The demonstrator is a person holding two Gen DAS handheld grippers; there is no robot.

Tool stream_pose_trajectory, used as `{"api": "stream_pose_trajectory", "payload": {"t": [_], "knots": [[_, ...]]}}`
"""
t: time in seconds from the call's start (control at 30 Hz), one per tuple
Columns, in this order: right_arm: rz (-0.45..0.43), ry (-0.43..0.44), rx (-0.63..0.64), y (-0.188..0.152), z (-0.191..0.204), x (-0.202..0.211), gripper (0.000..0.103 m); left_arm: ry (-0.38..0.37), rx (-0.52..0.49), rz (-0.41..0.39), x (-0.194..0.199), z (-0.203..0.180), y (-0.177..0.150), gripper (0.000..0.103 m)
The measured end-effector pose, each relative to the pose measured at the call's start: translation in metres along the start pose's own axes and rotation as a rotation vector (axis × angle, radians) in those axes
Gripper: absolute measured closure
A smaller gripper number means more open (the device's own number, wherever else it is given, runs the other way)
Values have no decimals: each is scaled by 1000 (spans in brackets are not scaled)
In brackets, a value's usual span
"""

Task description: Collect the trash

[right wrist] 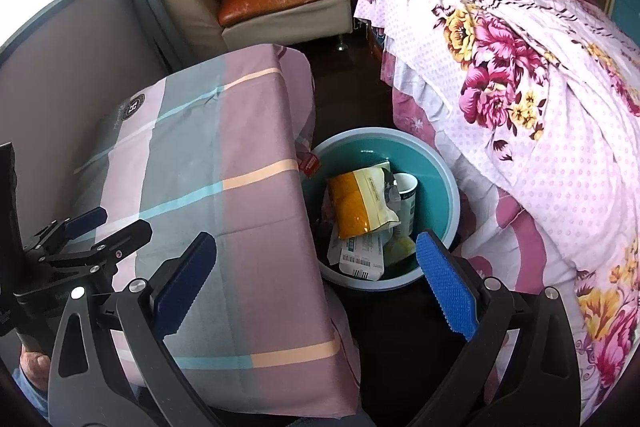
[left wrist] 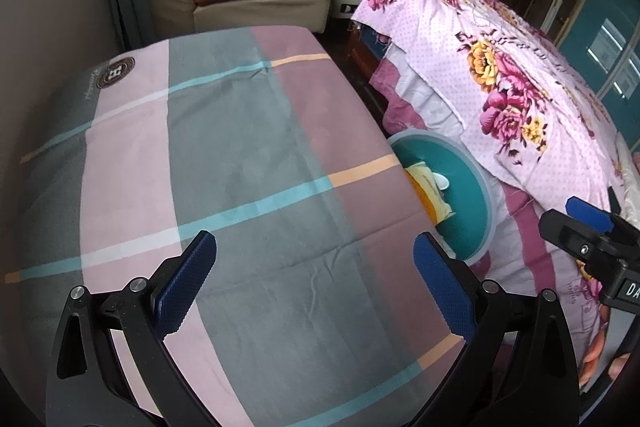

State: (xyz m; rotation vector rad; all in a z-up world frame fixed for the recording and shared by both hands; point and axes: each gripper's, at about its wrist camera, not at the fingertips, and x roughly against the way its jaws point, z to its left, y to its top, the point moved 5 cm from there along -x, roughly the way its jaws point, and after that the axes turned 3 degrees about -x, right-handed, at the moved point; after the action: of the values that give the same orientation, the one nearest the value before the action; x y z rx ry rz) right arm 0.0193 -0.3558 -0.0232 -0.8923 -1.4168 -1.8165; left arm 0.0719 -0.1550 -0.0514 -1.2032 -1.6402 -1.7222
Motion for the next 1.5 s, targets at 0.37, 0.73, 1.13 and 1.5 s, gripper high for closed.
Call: {"api": "stream_pose_trajectory", "payload": {"t": [0.37,0.73,1.13,1.5], "knots": [[18,3,-19,0,-7,-14,7,41,-37,0,-10,-4,-1,4],[45,0,-33,0,-12,-30,7,63,-44,11,-20,-4,-3,4],[72,2,-41,-3,-12,-45,7,77,-47,29,-32,-3,-8,4],[94,0,-57,-5,-17,-56,7,79,-40,46,-40,0,-13,4]]}}
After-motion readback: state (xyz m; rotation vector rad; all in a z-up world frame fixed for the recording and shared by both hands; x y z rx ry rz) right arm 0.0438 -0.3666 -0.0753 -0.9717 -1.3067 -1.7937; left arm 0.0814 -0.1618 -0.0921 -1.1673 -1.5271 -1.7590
